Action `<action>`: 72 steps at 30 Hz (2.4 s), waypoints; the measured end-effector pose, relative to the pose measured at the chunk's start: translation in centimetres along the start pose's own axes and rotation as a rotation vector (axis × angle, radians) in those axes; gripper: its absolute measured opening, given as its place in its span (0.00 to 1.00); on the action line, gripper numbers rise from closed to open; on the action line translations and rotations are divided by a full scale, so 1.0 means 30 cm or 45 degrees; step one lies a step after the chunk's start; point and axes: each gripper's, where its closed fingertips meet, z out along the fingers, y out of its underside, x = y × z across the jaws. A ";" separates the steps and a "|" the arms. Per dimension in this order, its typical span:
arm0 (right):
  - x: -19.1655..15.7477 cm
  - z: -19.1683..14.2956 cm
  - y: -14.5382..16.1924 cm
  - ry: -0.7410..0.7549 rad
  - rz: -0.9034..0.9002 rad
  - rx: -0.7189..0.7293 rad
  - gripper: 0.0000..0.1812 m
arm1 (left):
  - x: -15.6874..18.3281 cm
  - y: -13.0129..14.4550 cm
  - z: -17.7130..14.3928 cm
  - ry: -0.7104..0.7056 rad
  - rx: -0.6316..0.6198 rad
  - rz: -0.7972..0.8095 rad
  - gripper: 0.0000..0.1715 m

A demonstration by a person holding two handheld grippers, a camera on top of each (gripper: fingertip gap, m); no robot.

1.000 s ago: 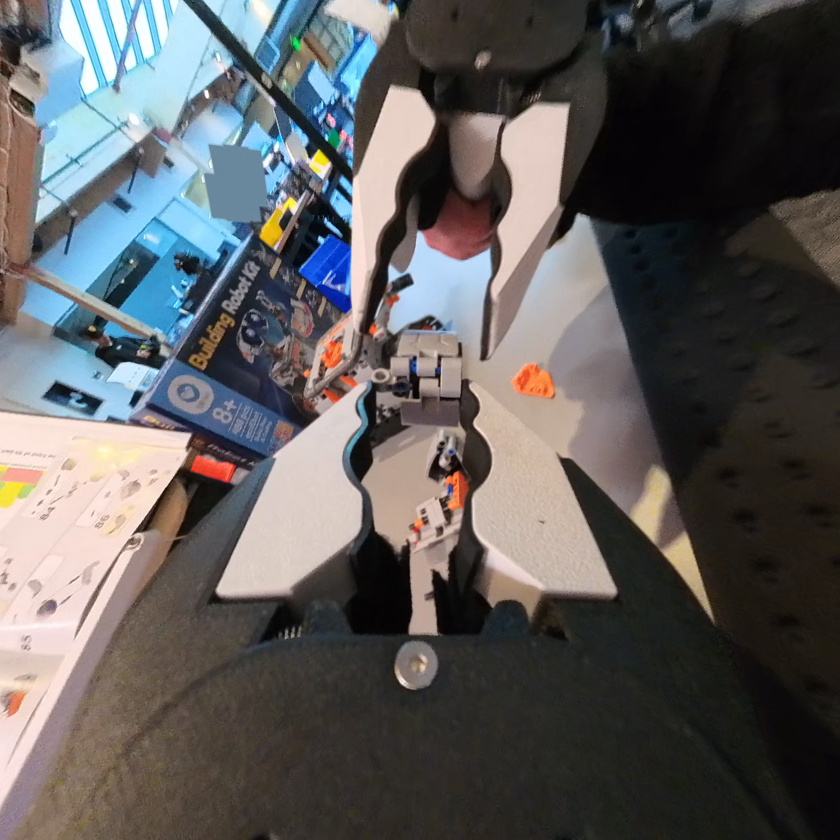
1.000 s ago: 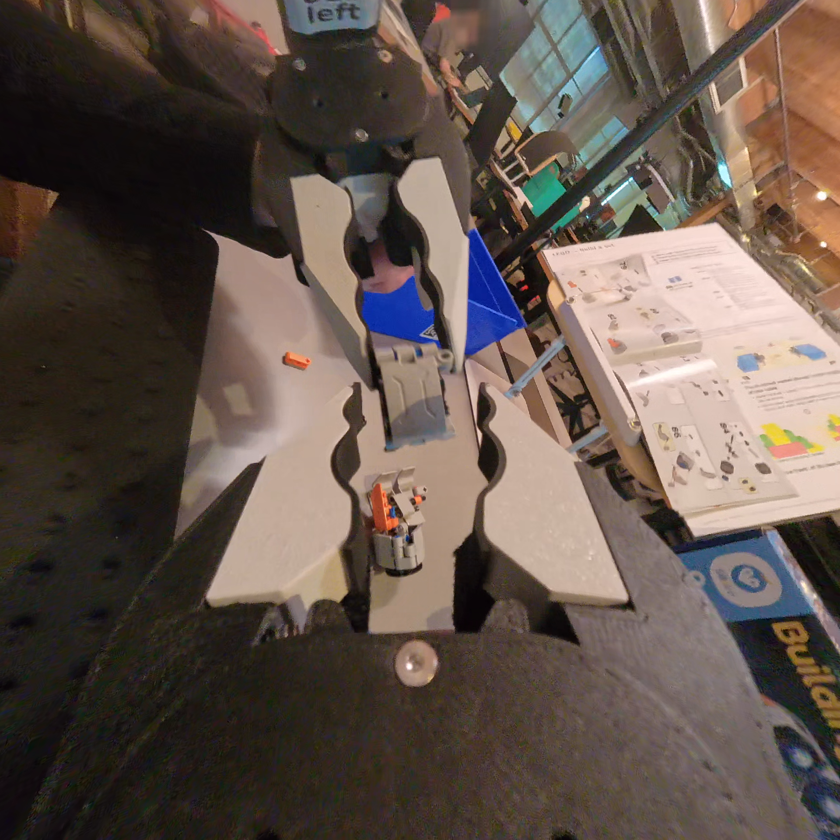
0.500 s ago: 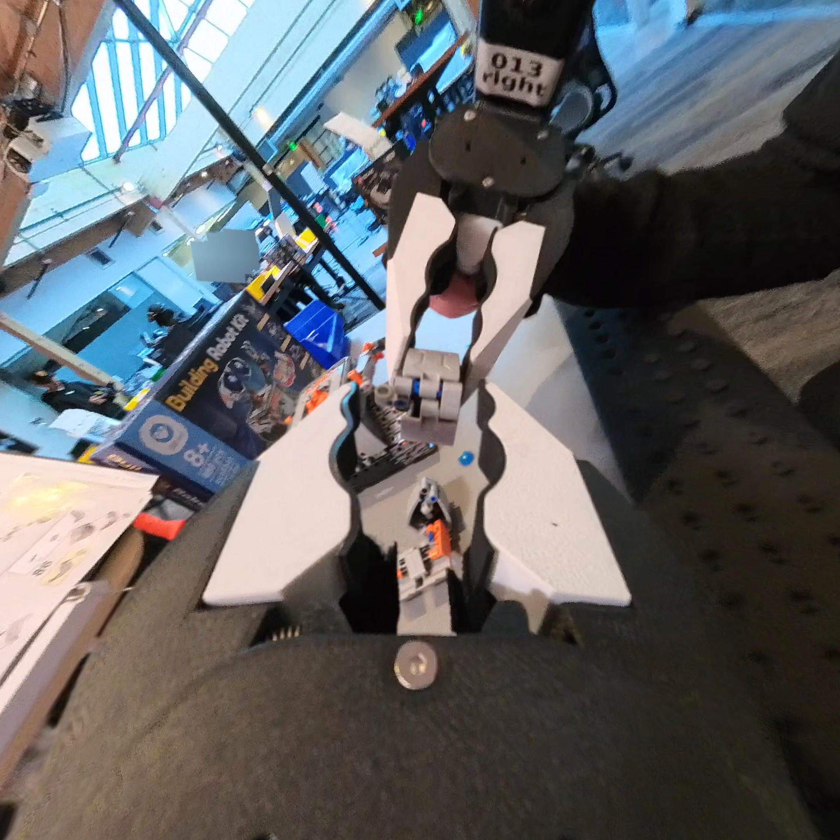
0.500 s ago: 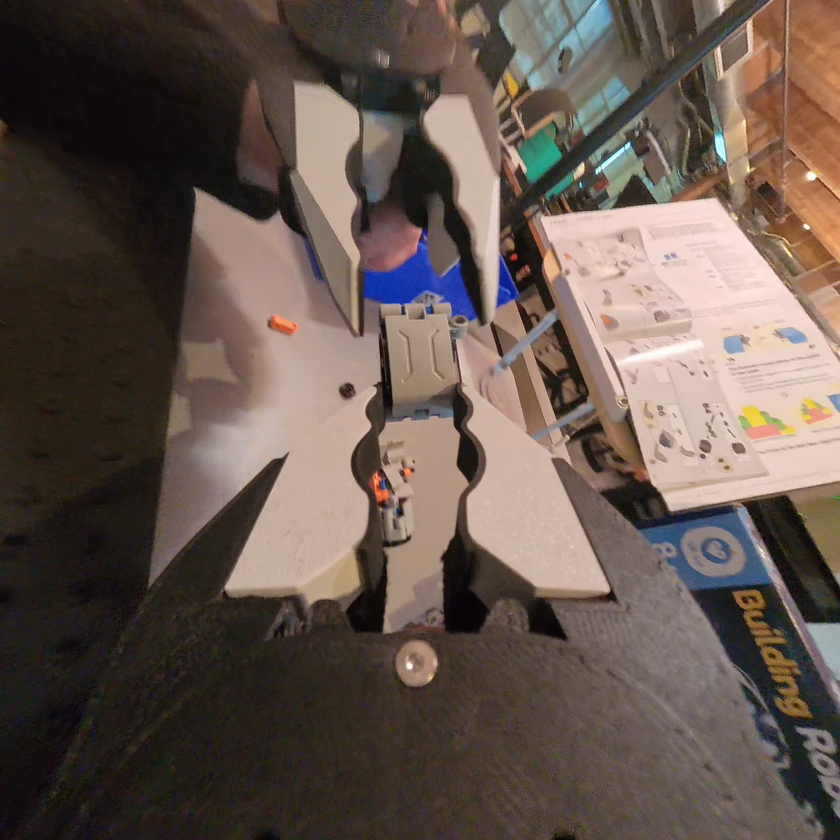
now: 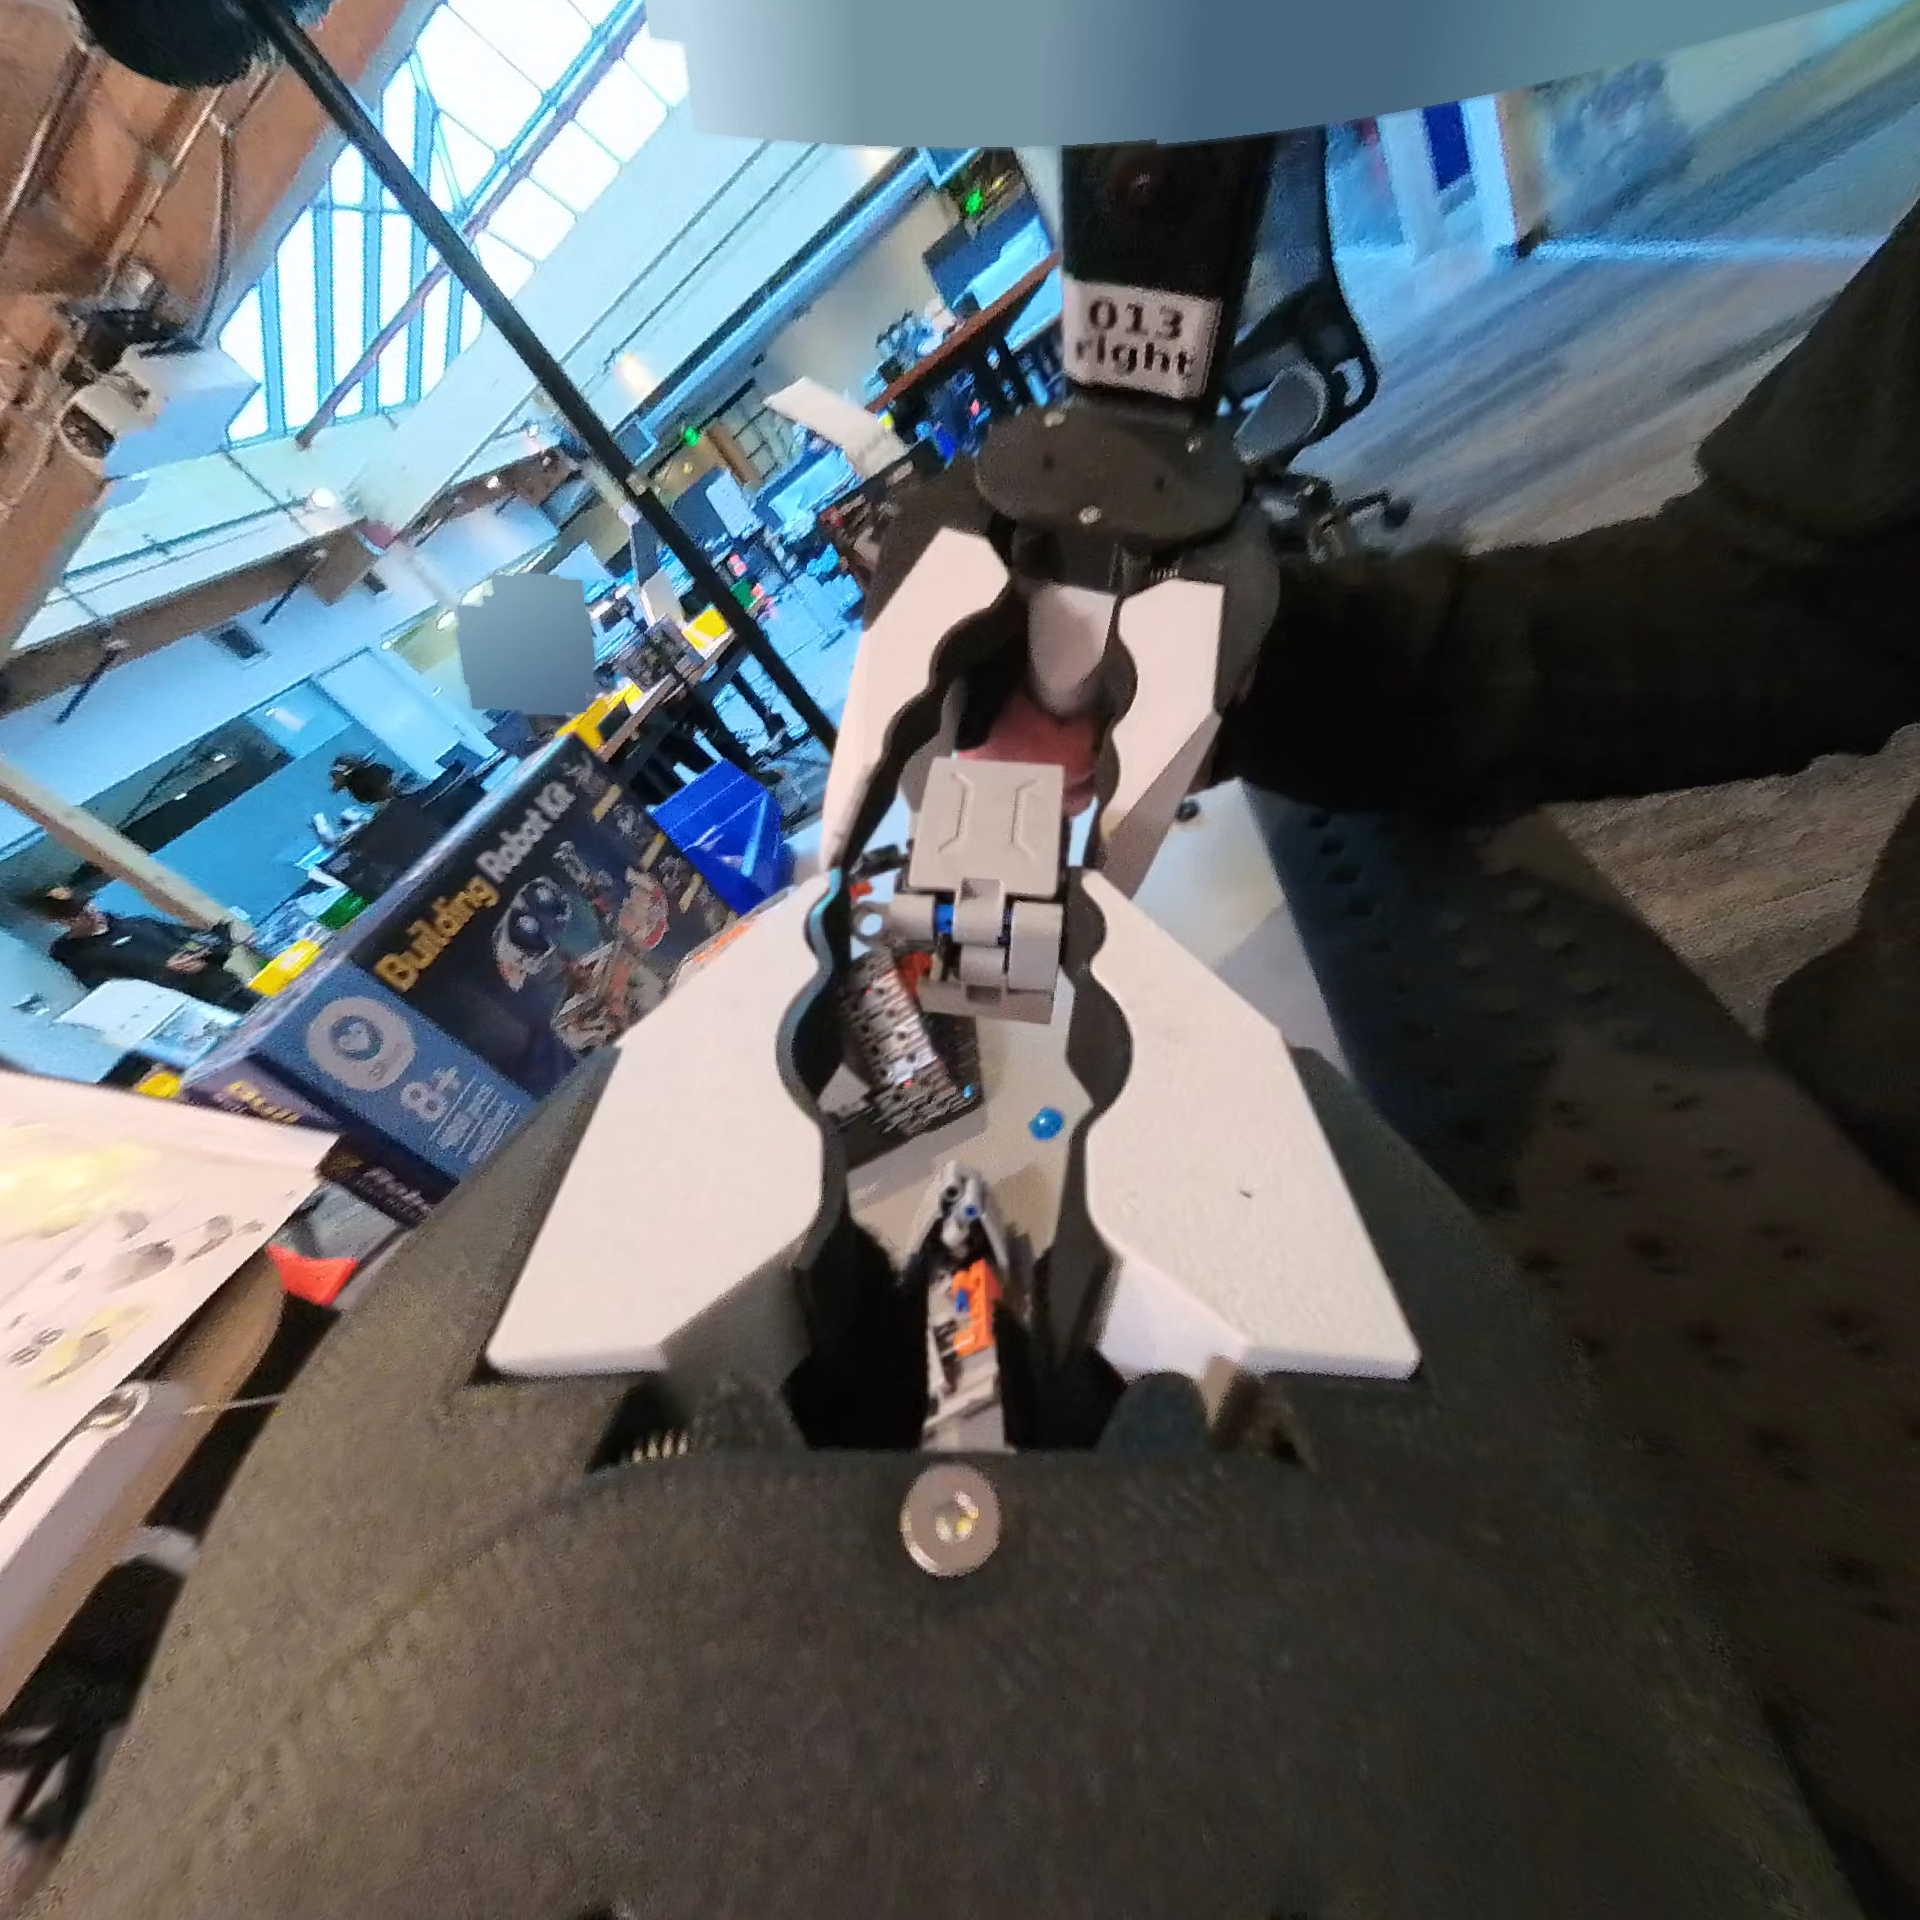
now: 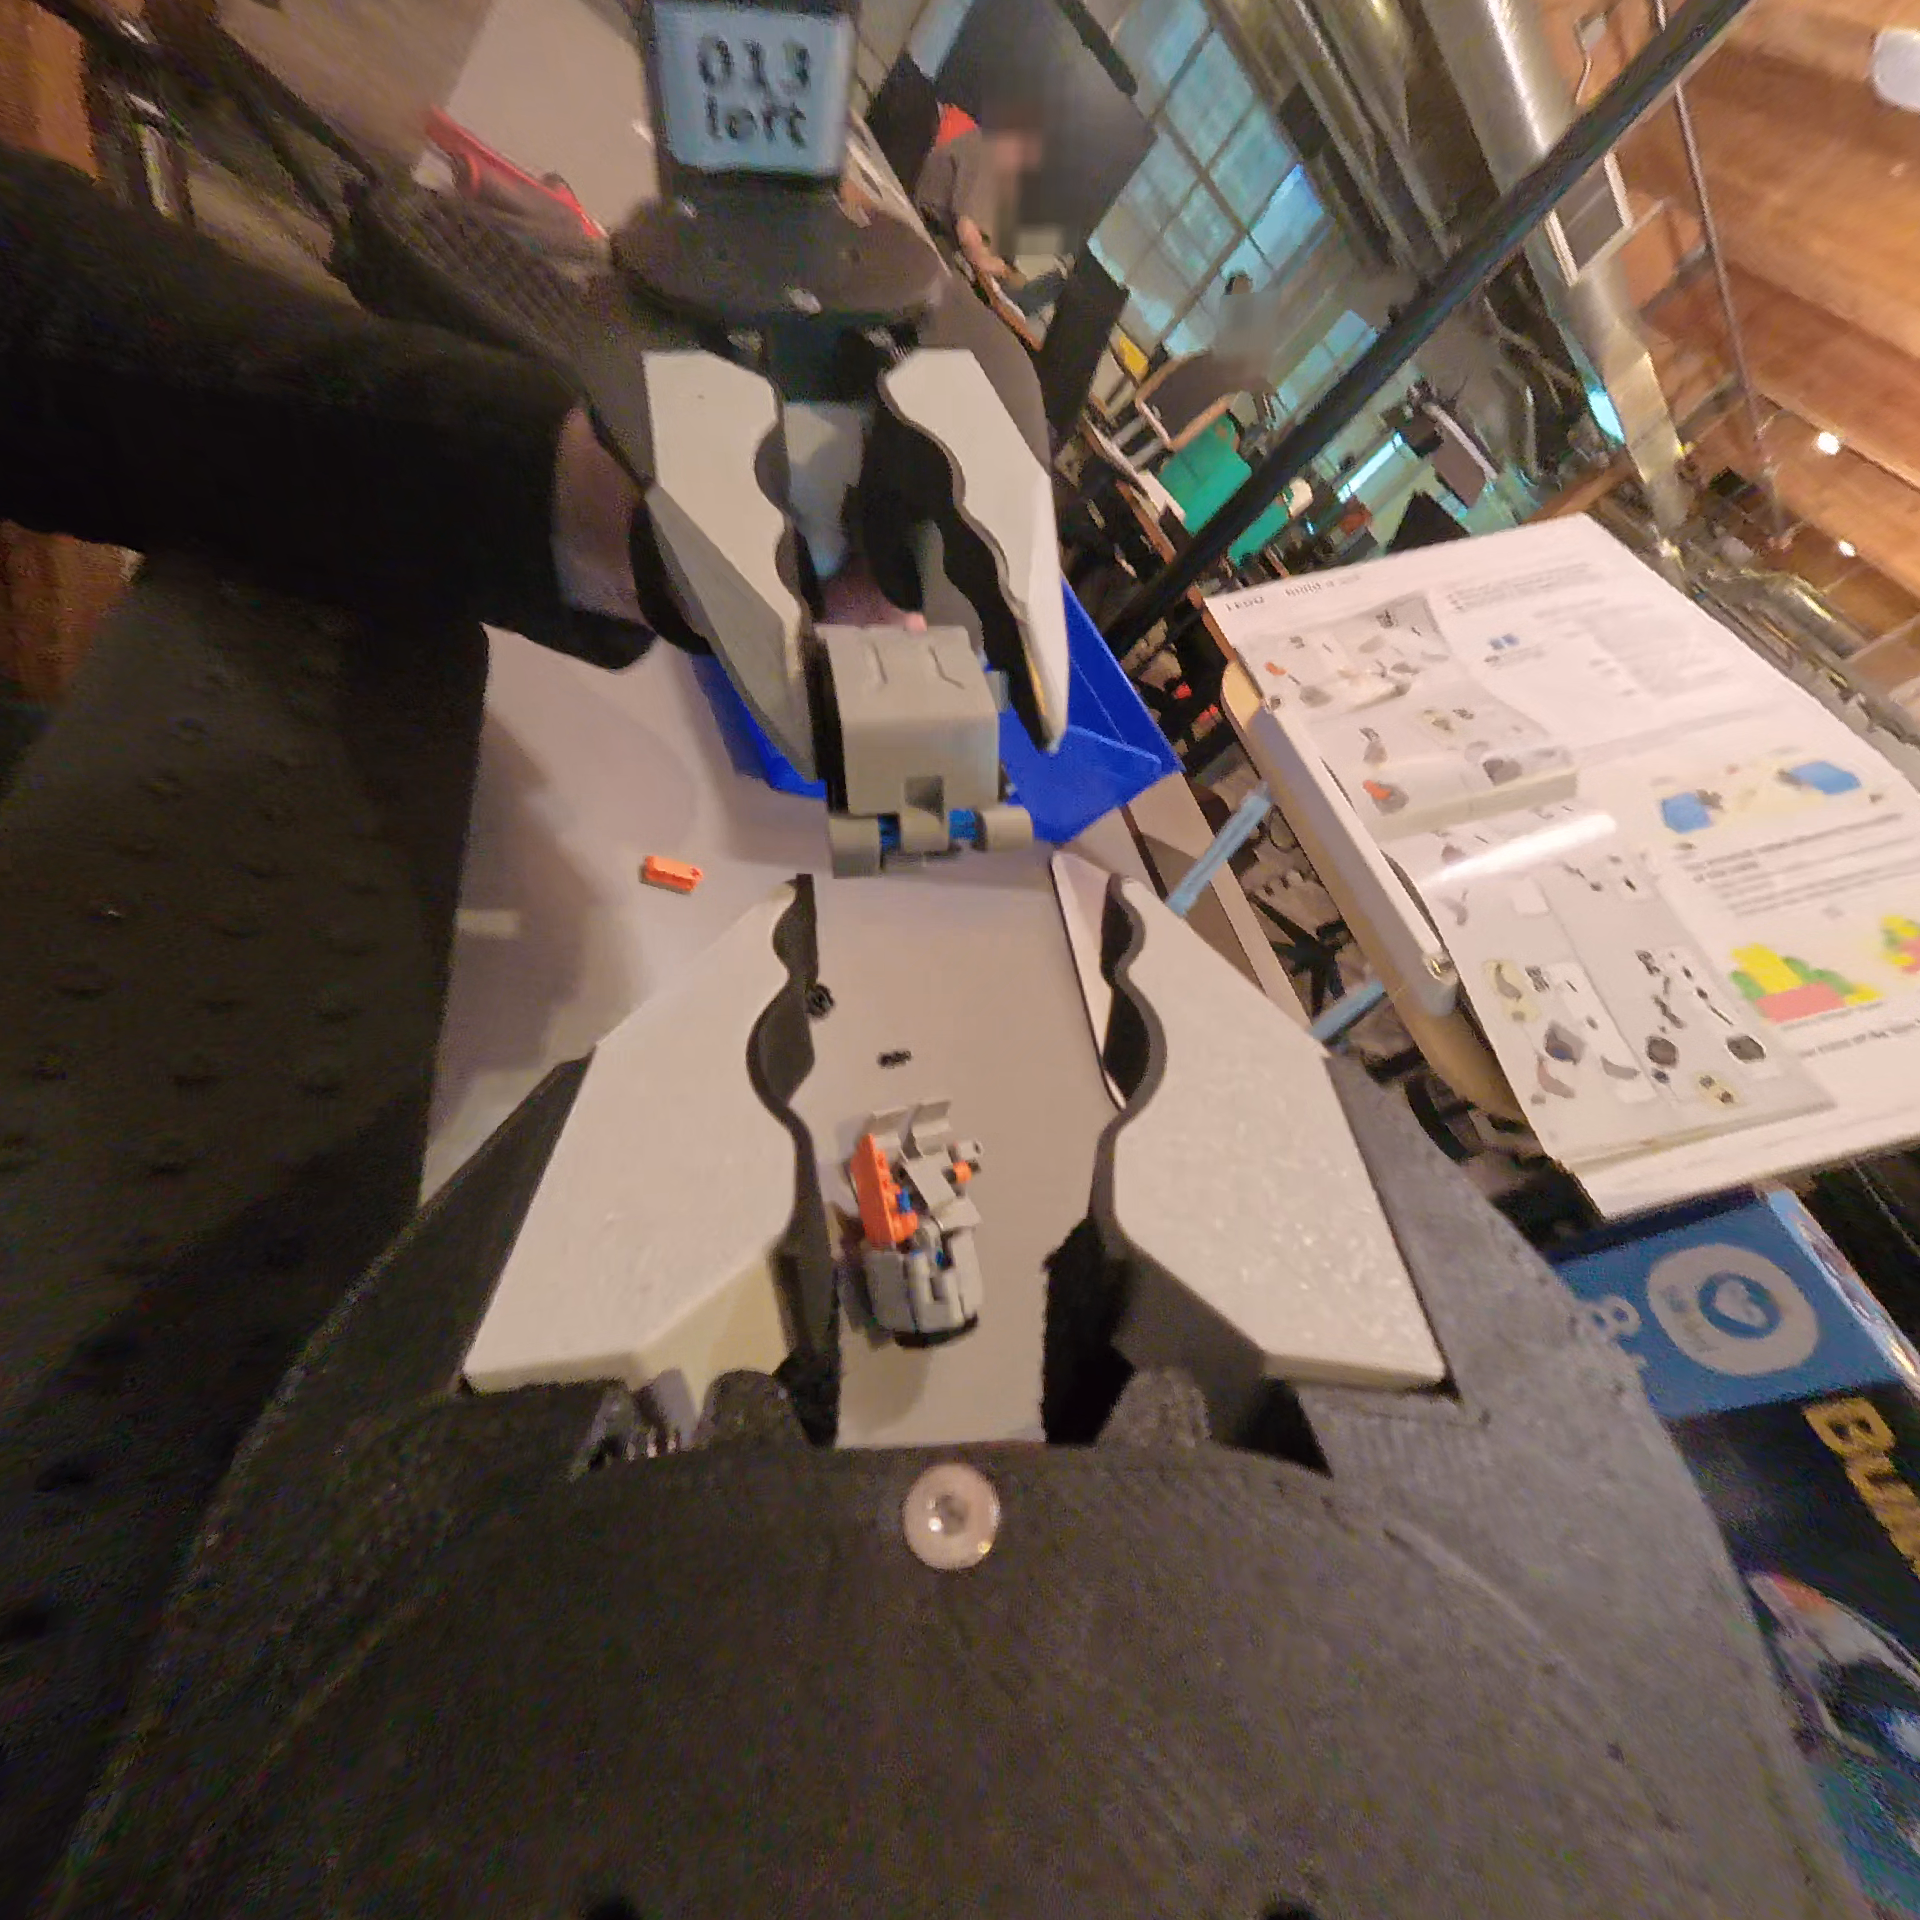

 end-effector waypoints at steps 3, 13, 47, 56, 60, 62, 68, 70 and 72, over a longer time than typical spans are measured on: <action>-0.026 0.002 -0.029 -0.040 0.002 0.057 0.26 | 0.016 -0.006 0.008 0.045 0.036 -0.035 0.22; -0.030 0.005 -0.031 -0.046 0.037 0.052 0.18 | 0.014 0.010 0.015 0.082 0.057 -0.105 0.23; -0.024 0.020 0.008 -0.003 0.031 -0.055 0.17 | 0.026 0.049 0.029 0.027 -0.128 0.081 0.15; -0.027 0.040 0.058 0.031 -0.061 -0.176 0.17 | 0.027 0.079 0.037 -0.033 -0.253 0.193 0.15; -0.029 0.045 0.060 0.065 -0.121 -0.200 0.17 | 0.028 0.088 0.035 -0.060 -0.325 0.253 0.14; -0.032 0.049 0.062 0.072 -0.138 -0.214 0.16 | 0.030 0.093 0.034 -0.065 -0.350 0.266 0.13; -0.040 0.054 0.062 0.097 -0.191 -0.237 0.16 | 0.036 0.102 0.028 -0.075 -0.381 0.303 0.13; -0.043 0.057 0.060 0.104 -0.212 -0.243 0.15 | 0.038 0.102 0.023 -0.065 -0.367 0.297 0.13; -0.048 0.062 0.072 0.107 -0.240 -0.282 0.14 | 0.038 0.115 0.023 -0.051 -0.358 0.268 0.13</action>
